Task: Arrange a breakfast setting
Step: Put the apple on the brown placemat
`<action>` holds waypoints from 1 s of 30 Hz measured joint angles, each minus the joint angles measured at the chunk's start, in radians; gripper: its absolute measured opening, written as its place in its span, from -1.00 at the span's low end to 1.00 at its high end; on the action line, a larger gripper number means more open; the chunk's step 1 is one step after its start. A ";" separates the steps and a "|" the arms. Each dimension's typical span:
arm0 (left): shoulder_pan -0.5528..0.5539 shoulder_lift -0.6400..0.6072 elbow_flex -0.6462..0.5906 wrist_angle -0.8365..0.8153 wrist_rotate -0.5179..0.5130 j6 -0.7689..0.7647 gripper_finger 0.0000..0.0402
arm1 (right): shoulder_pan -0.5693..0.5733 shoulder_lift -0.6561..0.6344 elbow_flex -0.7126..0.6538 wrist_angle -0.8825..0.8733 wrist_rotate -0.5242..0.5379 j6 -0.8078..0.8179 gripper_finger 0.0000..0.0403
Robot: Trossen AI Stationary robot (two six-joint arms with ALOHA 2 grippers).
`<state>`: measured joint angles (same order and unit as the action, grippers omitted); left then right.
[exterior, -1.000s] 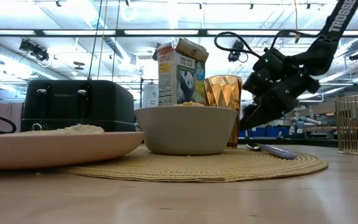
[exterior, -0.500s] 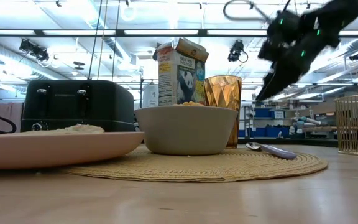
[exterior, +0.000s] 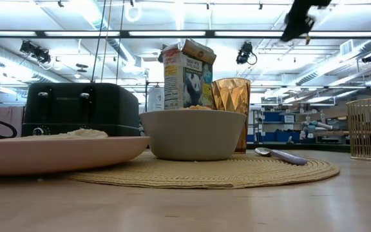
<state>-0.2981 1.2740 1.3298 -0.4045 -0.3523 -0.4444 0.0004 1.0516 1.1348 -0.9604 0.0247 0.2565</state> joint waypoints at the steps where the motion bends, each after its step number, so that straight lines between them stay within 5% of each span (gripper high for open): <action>1: -0.001 -0.007 -0.023 0.020 0.013 0.009 -0.15 | 0.061 0.019 0.024 -0.026 0.008 0.067 0.81; 10: -0.034 -0.021 -0.186 0.169 0.133 0.063 -0.15 | 0.589 0.217 0.116 -0.095 -0.127 0.622 0.77; 18: -0.071 -0.020 -0.210 0.218 0.167 0.120 -0.15 | 0.865 0.360 0.120 -0.109 -0.280 0.952 0.79; 23: -0.104 -0.020 -0.210 0.218 0.167 0.135 -0.15 | 0.996 0.447 0.120 -0.081 -0.213 0.935 0.82; 30: -0.148 -0.020 -0.210 0.219 0.128 0.108 -0.14 | 1.064 0.571 0.120 -0.061 -0.290 0.926 0.98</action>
<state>-0.4460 1.2537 1.1202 -0.1859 -0.2245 -0.3363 1.0642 1.6223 1.2549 -1.0215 -0.2654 1.1826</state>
